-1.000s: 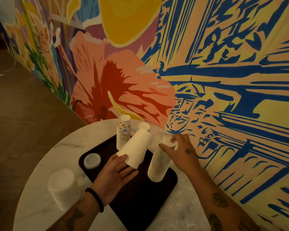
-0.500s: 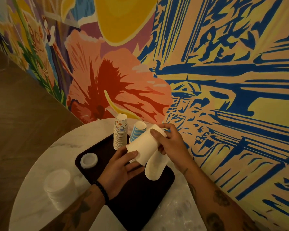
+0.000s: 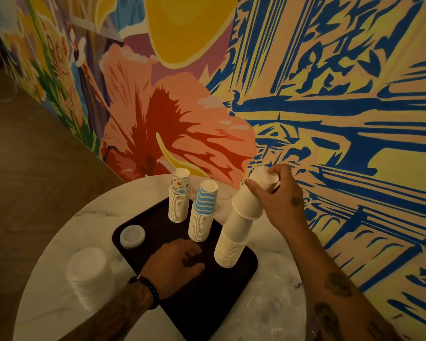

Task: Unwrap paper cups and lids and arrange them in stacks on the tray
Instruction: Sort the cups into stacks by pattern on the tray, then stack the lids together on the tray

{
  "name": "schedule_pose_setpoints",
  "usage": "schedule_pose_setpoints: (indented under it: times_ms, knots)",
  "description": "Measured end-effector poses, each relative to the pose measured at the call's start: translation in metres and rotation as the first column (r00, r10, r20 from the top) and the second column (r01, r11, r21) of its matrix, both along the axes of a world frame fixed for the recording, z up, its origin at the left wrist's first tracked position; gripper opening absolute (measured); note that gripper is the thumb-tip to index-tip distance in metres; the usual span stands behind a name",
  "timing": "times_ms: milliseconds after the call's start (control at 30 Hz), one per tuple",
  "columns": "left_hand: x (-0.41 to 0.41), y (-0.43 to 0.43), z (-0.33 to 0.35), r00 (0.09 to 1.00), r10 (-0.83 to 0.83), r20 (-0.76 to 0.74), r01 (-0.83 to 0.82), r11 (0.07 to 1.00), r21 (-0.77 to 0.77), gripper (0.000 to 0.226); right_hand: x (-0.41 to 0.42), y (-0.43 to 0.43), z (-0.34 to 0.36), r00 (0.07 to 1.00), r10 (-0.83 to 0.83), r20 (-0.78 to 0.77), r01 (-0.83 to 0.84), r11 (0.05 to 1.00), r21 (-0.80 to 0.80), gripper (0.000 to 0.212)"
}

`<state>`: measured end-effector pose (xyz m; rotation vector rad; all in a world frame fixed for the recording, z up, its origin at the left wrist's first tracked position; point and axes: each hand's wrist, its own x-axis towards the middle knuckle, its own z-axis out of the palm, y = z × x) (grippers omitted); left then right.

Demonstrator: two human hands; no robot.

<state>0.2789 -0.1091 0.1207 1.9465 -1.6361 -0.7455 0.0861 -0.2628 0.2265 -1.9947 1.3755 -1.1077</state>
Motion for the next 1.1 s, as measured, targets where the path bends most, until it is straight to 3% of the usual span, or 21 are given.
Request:
schedule_pose_setpoints:
  times_ms: [100, 267, 467, 600, 767, 933, 1100]
  knots:
    - [-0.001, 0.005, -0.006, 0.995, -0.037, 0.092, 0.036, 0.999, 0.014, 0.035, 0.001, 0.000, -0.021, 0.992, -0.004, -0.124, 0.009, 0.999, 0.037, 0.054]
    - [0.003, 0.010, -0.009, 0.995, -0.006, 0.097, 0.006, 1.000, -0.002, 0.032, 0.000, 0.006, -0.053, 0.962, 0.048, -0.268, -0.023, 0.995, 0.093, 0.053]
    - [0.007, 0.019, -0.002, 0.994, 0.046, 0.097, -0.041, 0.998, -0.049, 0.029, 0.005, 0.022, -0.054, 0.972, 0.052, -0.231, -0.048, 0.999, 0.025, 0.043]
    - [0.014, 0.029, 0.013, 0.987, 0.094, 0.130, -0.079, 0.990, -0.116, 0.030, 0.020, 0.047, -0.051, 0.961, 0.199, -0.194, -0.193, 0.980, 0.047, 0.030]
    - [0.039, 0.063, 0.040, 0.965, 0.256, 0.050, -0.240, 0.947, -0.213, 0.023, 0.053, 0.085, -0.058, 0.874, 0.456, -0.166, -0.423, 0.884, 0.199, 0.021]
    - [0.085, 0.107, 0.044, 0.895, 0.423, -0.143, -0.446, 0.829, -0.336, 0.012, 0.093, 0.124, -0.077, 0.787, 0.597, -0.153, -0.536, 0.785, 0.310, 0.028]
    - [0.147, 0.137, 0.021, 0.770, 0.507, -0.388, -0.616, 0.749, -0.245, 0.028, 0.136, 0.157, -0.091, 0.725, 0.660, -0.196, -0.540, 0.722, 0.432, 0.040]
